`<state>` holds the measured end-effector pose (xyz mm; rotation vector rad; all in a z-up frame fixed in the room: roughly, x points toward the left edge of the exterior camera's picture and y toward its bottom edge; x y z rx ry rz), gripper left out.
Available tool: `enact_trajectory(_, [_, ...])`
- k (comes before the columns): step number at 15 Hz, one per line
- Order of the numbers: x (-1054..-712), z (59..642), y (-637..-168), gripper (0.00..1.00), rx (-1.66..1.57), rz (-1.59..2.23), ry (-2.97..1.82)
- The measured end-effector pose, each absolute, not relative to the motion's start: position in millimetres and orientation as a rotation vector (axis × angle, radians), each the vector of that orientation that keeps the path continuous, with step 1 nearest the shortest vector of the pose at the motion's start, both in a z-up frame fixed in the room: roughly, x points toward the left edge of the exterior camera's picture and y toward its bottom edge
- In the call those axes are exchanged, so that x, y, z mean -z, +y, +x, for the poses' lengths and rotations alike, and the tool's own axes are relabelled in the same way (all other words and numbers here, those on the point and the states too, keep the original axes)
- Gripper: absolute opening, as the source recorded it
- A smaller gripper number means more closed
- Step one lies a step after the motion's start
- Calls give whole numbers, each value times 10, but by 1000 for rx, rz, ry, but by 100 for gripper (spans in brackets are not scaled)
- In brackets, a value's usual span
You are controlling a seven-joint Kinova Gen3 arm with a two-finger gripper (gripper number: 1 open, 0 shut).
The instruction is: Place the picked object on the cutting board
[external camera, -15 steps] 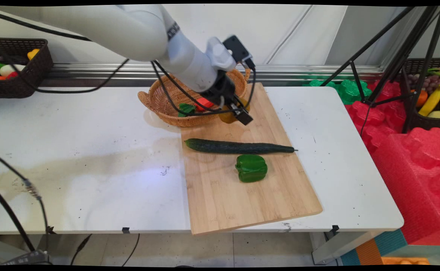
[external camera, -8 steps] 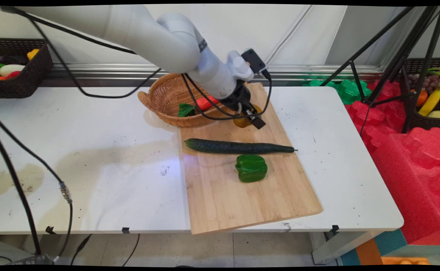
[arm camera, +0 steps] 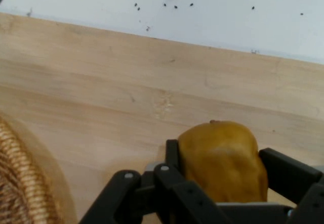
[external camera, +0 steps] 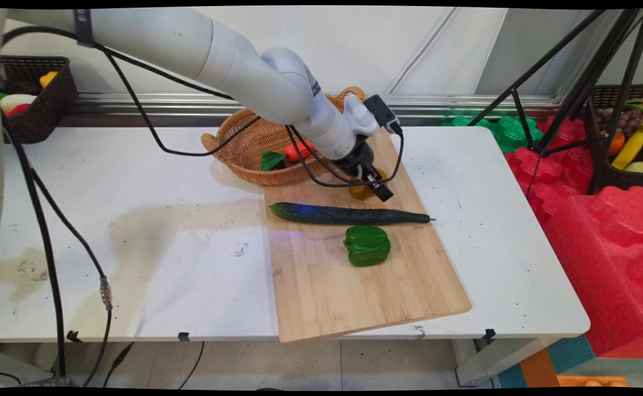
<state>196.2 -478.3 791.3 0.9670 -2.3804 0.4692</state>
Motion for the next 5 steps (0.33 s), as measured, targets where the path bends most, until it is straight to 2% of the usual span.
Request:
enact_trajectory(1, [-7881, 1954, -4793, 0, -464, 967, -2381])
enact_trajectory(2, [-7850, 1946, -4799, 100, -459, 966, -2382])
enact_trajectory(5, [-7823, 1939, -4803, 100, -458, 967, -2375])
